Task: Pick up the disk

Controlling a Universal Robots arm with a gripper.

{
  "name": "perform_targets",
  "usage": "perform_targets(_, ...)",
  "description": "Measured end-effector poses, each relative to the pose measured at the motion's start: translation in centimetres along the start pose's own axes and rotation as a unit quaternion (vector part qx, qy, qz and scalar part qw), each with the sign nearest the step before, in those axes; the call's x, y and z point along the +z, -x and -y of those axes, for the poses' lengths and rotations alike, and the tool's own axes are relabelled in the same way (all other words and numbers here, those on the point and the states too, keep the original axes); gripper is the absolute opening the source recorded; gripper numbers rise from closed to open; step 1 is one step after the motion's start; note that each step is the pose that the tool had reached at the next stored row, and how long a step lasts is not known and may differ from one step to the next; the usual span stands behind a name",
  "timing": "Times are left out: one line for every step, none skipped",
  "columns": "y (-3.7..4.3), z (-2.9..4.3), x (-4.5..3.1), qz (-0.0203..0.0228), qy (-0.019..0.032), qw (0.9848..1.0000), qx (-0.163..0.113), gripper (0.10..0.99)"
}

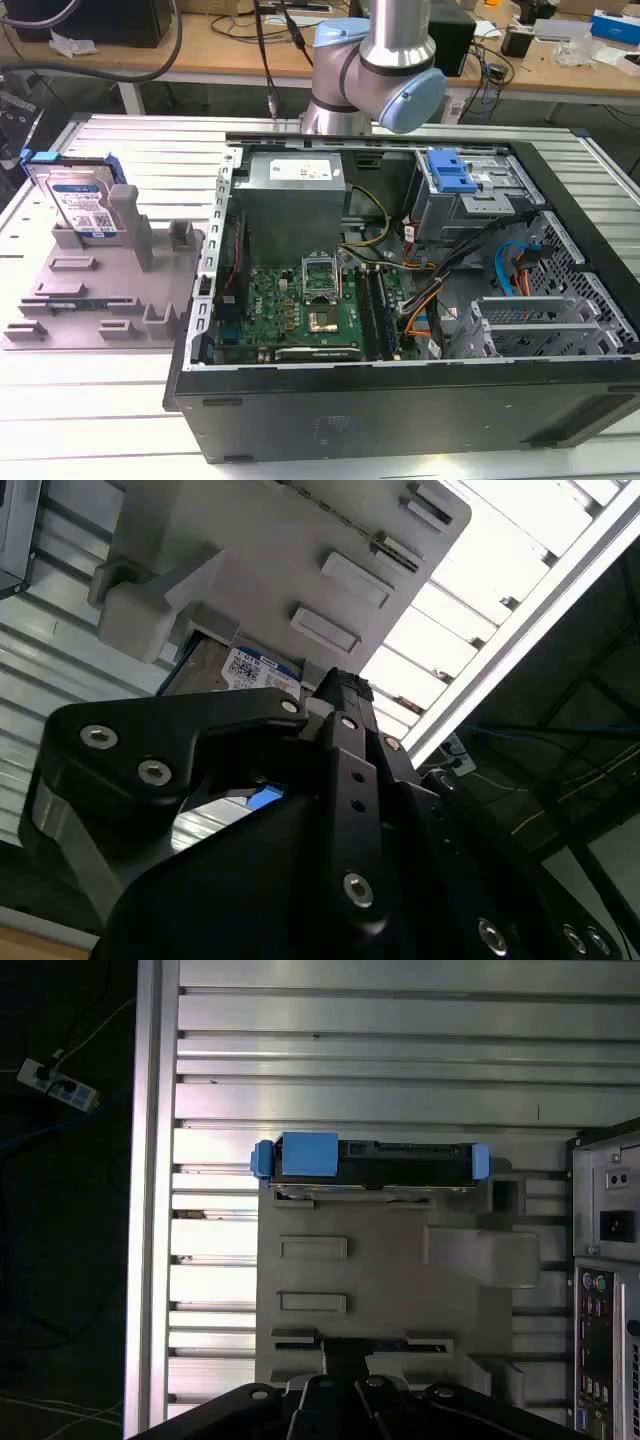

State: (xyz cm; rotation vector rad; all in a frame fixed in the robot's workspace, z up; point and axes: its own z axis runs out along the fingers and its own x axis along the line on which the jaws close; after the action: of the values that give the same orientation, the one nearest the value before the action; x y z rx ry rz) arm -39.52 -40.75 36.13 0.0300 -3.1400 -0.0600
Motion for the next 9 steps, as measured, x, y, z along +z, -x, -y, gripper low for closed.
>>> perform_targets(0.00, 0.00, 0.00, 0.0000, 0.0000, 1.0000, 0.000, 0.106)
perform_targets(0.00, 0.00, 0.00, 0.0000, 0.0000, 1.0000, 0.000, 0.106)
perform_targets(0.00, 0.00, 0.00, 0.0000, 0.0000, 1.0000, 0.000, 0.106)
perform_targets(0.00, 0.00, 0.00, 0.0000, 0.0000, 1.0000, 0.000, 0.106)
perform_targets(0.00, 0.00, 0.00, -0.0001, 0.0000, 1.0000, -0.002, 0.106)
perform_targets(0.00, 0.00, 0.00, -0.0002, 0.0000, 1.0000, -0.006, 0.106)
perform_targets(-0.01, 0.00, 0.00, -0.0008, 0.0000, 0.9998, -0.021, 0.106)
perform_targets(0.00, 0.00, 0.00, -0.0017, 0.0000, 0.9991, -0.043, 0.106)
perform_targets(0.00, 0.00, 0.00, -0.0021, 0.0000, 0.9984, -0.056, 0.106)
